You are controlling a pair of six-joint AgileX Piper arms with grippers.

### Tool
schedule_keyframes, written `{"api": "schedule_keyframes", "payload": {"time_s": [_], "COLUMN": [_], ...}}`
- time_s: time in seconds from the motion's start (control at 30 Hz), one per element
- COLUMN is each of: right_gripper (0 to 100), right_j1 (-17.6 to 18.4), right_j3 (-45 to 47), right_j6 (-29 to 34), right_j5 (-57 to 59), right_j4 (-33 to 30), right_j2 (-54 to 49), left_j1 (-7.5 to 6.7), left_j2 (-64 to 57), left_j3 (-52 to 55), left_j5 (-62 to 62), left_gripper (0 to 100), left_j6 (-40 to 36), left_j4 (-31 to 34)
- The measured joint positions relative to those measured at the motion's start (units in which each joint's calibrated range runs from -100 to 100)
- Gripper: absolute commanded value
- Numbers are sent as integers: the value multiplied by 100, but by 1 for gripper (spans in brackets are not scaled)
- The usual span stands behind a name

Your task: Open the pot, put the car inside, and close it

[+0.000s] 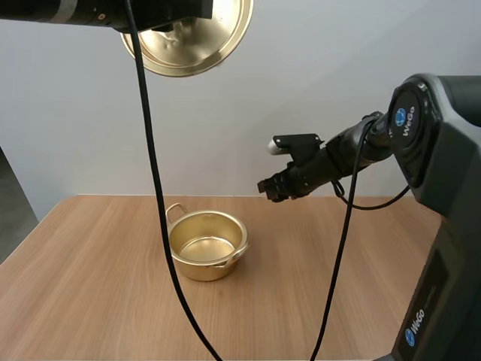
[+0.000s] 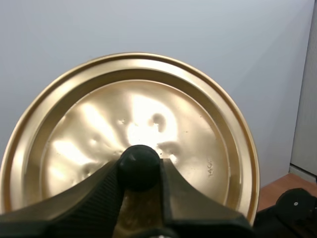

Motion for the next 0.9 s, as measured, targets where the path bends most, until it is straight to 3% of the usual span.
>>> {"api": "schedule_keyframes", "payload": {"time_s": [0.17,0.3,0.47,0.53,0.6,0.63,0.67,0.7,0.8,0.9], "right_gripper": [0,0,0,24,65,75,75,64,0,0], "right_j1": [268,594,906,921,921,921,921,921,913,848], "right_j3": [406,742,805,805,805,805,805,805,805,805], "right_j6": [-717,-1298,-1476,-1378,-1384,-1404,-1387,-1347,-1313,-1140], "right_j5": [1265,2315,3086,3128,2877,2686,2438,2162,1515,1092], "right_j4": [418,301,-65,-78,30,90,131,183,119,-87], "right_j2": [-819,-874,-500,-433,-375,-335,-332,-332,-332,-332], "left_j1": [0,0,0,0,0,0,0,0,0,0], "left_j2": [0,0,0,17,15,15,50,64,133,266], "left_j3": [0,0,0,0,12,12,25,25,25,135], "left_j5": [-143,-143,-31,26,47,47,26,75,319,520], "left_gripper": [0,0,0,0,0,0,0,0,0,0], "left_j6": [0,0,0,0,0,0,0,0,-10,-48], "left_j4": [-88,-111,-75,-61,-88,-88,-103,-103,4,199]}}
